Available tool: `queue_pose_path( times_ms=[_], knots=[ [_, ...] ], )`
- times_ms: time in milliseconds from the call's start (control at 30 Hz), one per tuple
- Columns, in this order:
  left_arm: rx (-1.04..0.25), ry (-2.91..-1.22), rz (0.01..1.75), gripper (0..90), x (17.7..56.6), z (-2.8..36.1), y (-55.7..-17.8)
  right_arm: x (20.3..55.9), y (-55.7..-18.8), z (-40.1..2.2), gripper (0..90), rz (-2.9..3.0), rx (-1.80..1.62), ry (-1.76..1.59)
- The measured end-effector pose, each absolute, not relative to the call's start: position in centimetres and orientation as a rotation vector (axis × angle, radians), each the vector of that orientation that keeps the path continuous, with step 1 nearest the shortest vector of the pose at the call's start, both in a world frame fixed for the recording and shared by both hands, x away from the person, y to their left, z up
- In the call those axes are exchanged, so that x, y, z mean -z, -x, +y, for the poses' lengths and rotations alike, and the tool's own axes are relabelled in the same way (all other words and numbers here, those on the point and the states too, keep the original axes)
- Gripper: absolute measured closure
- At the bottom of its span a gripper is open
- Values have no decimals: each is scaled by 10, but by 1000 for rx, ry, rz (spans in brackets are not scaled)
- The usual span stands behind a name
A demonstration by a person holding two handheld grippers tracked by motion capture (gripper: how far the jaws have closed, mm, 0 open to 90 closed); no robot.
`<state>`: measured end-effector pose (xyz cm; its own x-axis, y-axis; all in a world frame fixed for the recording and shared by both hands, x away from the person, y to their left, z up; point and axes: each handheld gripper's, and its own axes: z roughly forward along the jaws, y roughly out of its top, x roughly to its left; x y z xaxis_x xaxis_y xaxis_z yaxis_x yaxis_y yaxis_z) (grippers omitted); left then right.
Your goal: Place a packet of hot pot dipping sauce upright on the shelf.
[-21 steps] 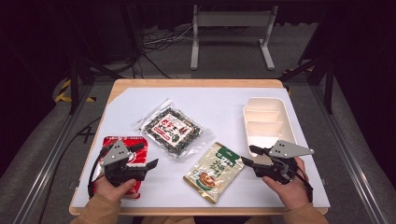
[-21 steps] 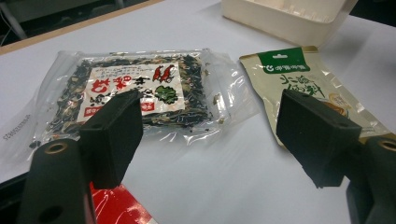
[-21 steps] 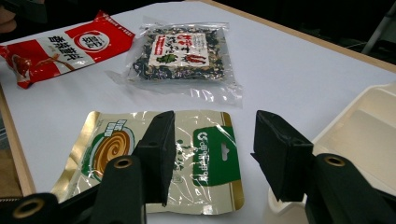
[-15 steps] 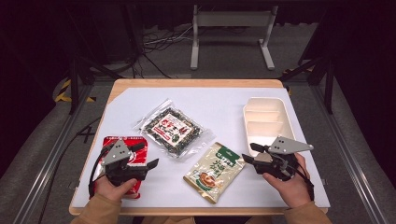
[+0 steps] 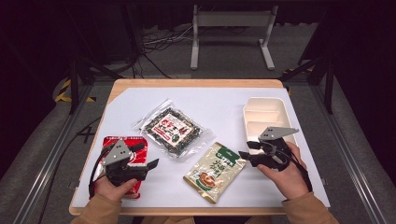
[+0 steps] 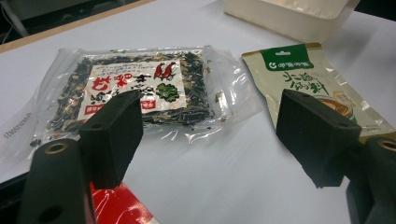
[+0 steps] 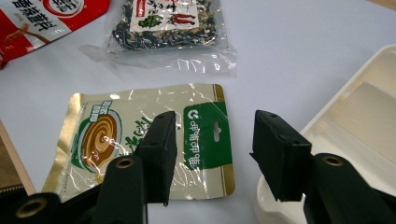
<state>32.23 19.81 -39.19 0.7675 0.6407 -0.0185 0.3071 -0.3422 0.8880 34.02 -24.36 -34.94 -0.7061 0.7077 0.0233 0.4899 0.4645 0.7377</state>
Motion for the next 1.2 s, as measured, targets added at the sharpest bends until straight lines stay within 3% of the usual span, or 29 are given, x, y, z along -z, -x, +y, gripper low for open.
queue_pose_path(
  times_ms=[267,500,1200],
  knots=[
    [-414,-1949,723,235,393,198,-322,357,-358,-229,562,2548,-974,-1059],
    [-413,-1950,725,235,393,198,-322,371,-373,-212,437,2619,-760,-1029],
    [-411,-1952,729,235,393,199,-322,392,-389,-193,399,2653,-656,-1166]
  ],
)
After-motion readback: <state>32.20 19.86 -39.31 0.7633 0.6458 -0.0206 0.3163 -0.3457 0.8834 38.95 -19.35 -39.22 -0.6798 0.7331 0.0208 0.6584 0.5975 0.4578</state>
